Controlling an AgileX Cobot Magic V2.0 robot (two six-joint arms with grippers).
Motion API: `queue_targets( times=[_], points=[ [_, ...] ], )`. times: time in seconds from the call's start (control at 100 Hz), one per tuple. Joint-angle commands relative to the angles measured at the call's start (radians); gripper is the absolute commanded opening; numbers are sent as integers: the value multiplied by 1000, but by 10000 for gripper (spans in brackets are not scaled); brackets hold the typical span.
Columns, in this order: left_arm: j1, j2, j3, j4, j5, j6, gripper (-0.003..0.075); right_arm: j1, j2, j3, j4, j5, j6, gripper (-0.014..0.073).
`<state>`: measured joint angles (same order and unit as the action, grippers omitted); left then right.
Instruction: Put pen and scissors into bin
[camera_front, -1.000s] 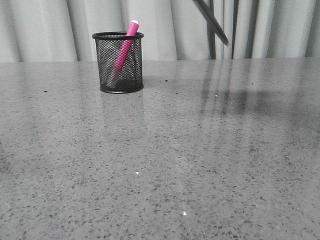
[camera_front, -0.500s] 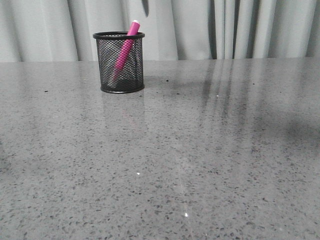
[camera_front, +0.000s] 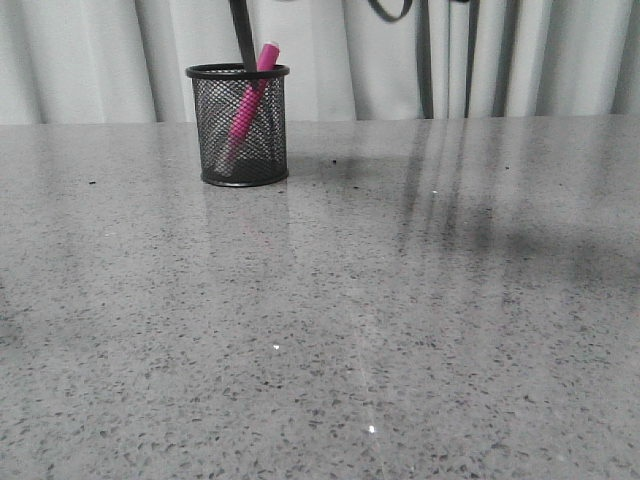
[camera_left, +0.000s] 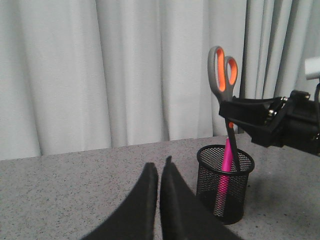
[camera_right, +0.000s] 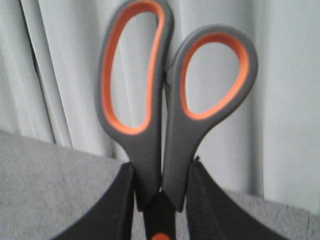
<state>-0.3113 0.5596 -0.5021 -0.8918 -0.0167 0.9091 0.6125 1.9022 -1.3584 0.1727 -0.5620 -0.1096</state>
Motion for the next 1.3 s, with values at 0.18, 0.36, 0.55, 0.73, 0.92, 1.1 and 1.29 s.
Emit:
queue_targets(
  times=[0.18,0.36,0.55,0.73,0.92,1.1,1.29],
  points=[
    [2,0,-26,-6,-48,-5,-19,6,-1,-34,-20,-63,-1,-74],
    [2,0,-26,-6,-48,-5,-19,6,3,-34,-21,-17,-1,-73],
    [2,0,-26,-6,-48,-5,-19,6,3,-34,-21,24,-1,-73],
    [2,0,-26,-6,-48,-5,-19,6,3,-34,-22,56,-1,-60],
    [2,0,-26,-6,-48,-5,-20,6,-4,-34,-42,53,-1,220],
    [2,0,-26,-6,-48,-5,-19,6,-53,-34,-42,9,-1,401],
    [2,0,-26,-6,-48,-5,-19,6,-167,-34,-43,9,-5,400]
  ],
)
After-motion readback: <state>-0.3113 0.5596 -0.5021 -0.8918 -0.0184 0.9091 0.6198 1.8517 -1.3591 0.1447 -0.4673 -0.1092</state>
